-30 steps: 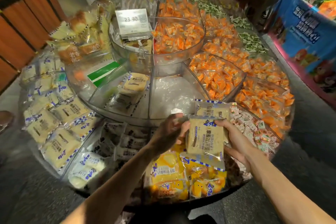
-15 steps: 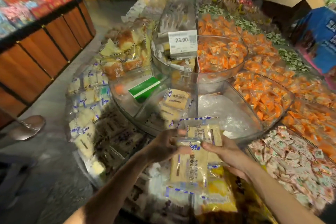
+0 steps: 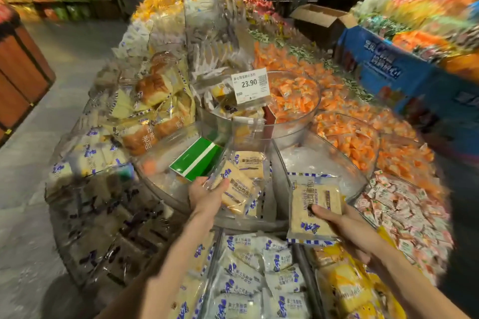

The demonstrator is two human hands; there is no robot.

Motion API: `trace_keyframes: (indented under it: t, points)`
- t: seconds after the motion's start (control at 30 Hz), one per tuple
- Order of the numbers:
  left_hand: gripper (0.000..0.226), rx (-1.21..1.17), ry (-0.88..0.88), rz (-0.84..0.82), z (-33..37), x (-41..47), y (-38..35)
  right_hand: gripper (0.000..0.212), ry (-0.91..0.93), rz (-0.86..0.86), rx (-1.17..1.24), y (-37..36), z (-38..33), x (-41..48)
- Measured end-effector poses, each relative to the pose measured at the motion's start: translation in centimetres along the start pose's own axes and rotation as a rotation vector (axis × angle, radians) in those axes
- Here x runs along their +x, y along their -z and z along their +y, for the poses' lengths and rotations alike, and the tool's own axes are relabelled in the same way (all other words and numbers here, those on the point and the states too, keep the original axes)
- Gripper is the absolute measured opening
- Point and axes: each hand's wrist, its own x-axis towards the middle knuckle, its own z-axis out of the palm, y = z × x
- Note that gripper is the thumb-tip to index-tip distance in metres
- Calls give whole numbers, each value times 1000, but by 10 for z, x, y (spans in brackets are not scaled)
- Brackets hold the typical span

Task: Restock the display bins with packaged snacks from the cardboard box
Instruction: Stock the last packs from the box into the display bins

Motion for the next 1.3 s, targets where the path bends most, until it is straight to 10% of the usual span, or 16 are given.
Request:
trace_keyframes:
  t: [0.2, 0.43, 0.67, 0.8, 0.93, 1.13, 1.3]
  points:
    - [44, 115, 31, 94, -18, 5, -24, 36, 7, 21, -36, -8, -6, -4]
    - [49, 298, -21, 142, -20, 7, -34, 52, -42, -29, -130, -21, -3, 3]
    - [68, 1353, -467, -45, -28, 10, -26, 48, -43, -54, -116, -21, -5, 11]
    - [53, 1683, -445, -120, -14, 18, -27, 47, -63, -49, -76, -18, -1, 13]
    - [76, 1485, -684, -368, -17, 25, -30, 45, -56, -49, -81, -15, -1, 16]
    - [50, 1550, -554, -555, -21, 35, -24, 52, -76, -46, -77, -12, -5, 21]
    - [41, 696, -399, -708, 30, 11, -49, 45, -94, -86, -89, -21, -14, 31]
